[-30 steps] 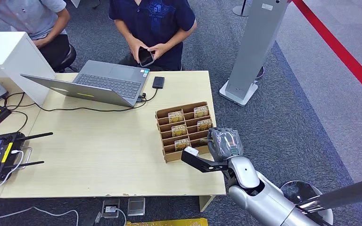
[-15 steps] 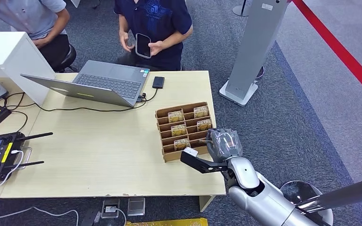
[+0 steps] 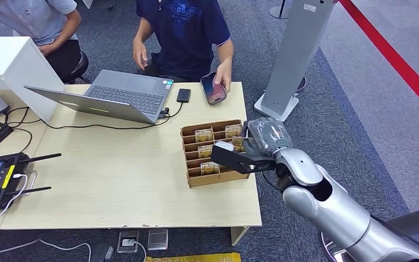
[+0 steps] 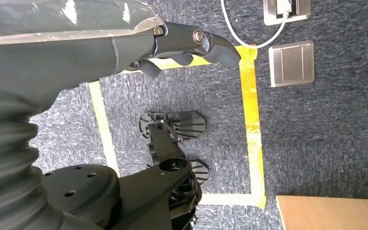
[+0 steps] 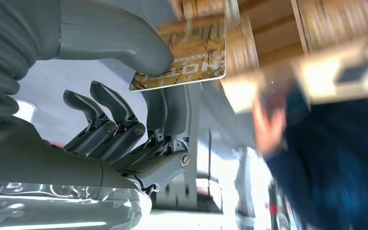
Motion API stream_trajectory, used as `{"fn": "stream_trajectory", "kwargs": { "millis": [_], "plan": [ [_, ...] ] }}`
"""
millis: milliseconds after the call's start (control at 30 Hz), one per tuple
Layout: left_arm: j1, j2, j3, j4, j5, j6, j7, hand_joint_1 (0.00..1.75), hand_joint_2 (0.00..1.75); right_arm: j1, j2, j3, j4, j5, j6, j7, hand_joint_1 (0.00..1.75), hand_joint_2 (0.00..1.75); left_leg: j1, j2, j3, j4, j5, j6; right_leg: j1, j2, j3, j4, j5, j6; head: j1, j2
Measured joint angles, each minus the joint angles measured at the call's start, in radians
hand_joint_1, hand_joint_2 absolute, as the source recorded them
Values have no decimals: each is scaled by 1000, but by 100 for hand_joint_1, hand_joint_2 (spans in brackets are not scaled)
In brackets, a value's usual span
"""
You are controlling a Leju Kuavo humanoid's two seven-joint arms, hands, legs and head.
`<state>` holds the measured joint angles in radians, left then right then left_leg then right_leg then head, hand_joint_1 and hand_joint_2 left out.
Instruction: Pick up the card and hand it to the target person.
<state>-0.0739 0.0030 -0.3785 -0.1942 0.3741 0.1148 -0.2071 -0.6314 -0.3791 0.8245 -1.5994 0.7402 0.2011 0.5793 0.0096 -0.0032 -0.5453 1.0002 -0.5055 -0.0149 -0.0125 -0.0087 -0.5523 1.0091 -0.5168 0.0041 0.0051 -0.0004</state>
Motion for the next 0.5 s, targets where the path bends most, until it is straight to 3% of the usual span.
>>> {"fn": "stream_trajectory", "kwargs": {
  "millis": [300, 500],
  "plan": [
    [-1, 0, -15, 0, 4, -3, 2, 0, 175, -63, -41, -18, -155, 12, -36, -1, 169, 175, 0, 0, 0, 0, 0, 0, 0, 0, 0, 0, 0, 0, -1, 0],
    [-13, -5, -35, 0, 1, -9, 20, 0, 175, -138, -11, -15, -136, 81, -239, -89, 169, 175, 0, -1, -1, 0, 0, 0, 0, -1, 1, 0, 0, 0, 0, 0]
  ]
}}
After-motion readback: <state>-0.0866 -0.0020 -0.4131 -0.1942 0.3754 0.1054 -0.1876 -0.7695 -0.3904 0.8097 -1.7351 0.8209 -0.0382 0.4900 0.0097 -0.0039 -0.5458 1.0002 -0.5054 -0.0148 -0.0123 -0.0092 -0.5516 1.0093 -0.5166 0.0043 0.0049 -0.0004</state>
